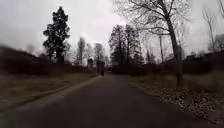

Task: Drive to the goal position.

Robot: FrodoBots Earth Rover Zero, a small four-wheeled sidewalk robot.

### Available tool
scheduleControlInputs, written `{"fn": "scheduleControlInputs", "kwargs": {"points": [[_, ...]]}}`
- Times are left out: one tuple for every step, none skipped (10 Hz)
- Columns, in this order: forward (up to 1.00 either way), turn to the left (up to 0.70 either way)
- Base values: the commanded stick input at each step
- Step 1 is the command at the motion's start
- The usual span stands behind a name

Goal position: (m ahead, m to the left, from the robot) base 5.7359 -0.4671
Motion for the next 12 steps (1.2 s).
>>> {"fn": "scheduleControlInputs", "kwargs": {"points": [[0.45, 0.0], [0.45, 0.0], [0.45, 0.0], [0.45, 0.0], [0.45, 0.0], [0.45, 0.0], [0.45, 0.0], [0.45, 0.0], [0.45, 0.0], [0.45, 0.0], [0.45, 0.05], [0.45, 0.27]]}}
